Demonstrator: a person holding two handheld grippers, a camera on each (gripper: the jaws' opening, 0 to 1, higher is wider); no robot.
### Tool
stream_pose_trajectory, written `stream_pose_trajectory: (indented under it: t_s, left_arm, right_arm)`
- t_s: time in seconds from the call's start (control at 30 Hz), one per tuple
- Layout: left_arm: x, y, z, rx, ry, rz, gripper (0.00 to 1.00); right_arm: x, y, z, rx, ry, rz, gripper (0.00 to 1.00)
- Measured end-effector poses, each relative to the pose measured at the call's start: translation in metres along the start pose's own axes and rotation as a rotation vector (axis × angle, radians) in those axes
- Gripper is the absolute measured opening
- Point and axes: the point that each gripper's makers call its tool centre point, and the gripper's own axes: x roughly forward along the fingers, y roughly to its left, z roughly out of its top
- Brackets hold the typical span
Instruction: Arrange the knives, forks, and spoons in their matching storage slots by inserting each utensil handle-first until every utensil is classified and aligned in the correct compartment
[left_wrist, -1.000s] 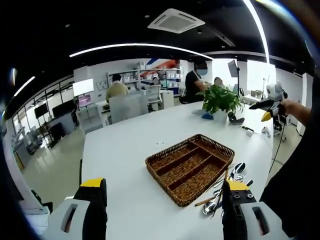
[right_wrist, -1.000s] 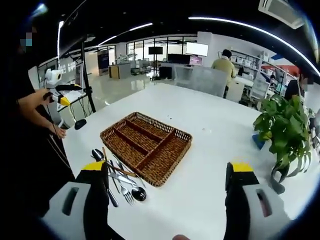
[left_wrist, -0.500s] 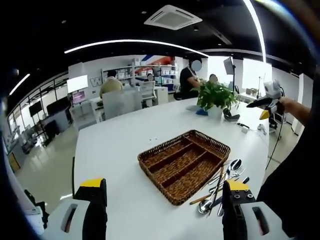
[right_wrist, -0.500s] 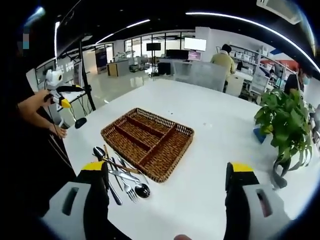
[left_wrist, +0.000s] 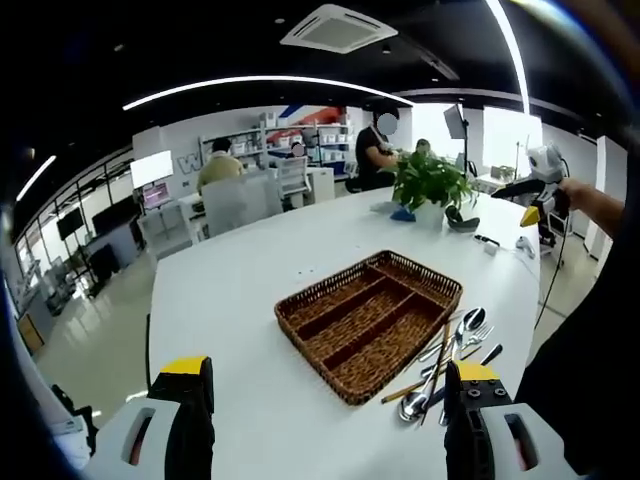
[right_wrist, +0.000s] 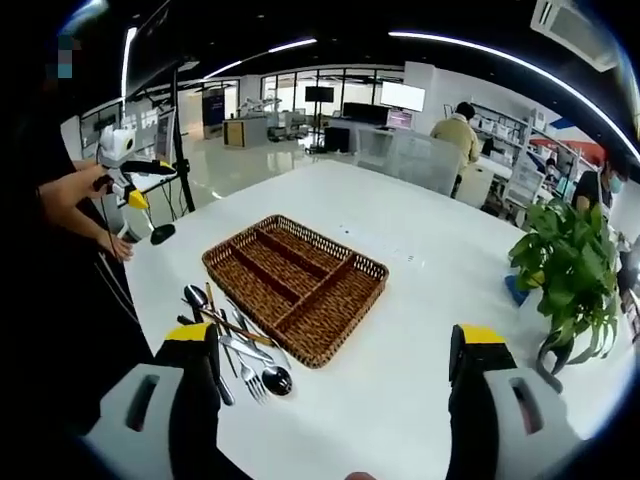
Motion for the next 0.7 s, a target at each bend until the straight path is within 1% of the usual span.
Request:
stream_pose_trajectory:
  t_s: [0.1, 0.23, 0.37, 0.47, 0.57, 0.7]
  left_arm:
    - [0.0, -0.004, 0.002, -0.003, -0.004, -0.01, 1.0]
    - [0.002, -0.005, 0.001, 0.002, 0.003, -0.014, 1.0]
    - [0.001, -0.006, 0.002, 0.0, -0.006, -0.021, 1.0]
    - [0.0, -0.005, 0.005, 0.003, -0.02, -0.016, 1.0]
    - [-0.002, -0.007, 0.011, 0.009, -0.046, -0.01, 1.0]
    - [-0.003, -0.007, 0.011, 0.01, -0.051, -0.009, 1.0]
  right_arm:
    - [0.002, 0.001, 0.008, -0.02, -0.011, 0.013, 0.97]
    - [0.006, 0.005, 0.017, -0.071, -0.02, 0.033, 0.95]
    - [0.01, 0.011, 0.024, -0.105, -0.03, 0.055, 0.93]
    - [0.017, 0.018, 0.024, -0.141, -0.038, 0.088, 0.89]
    - [0.024, 0.023, 0.024, -0.151, -0.032, 0.104, 0.91]
    - [0.028, 0.032, 0.027, -0.171, -0.037, 0.133, 0.9]
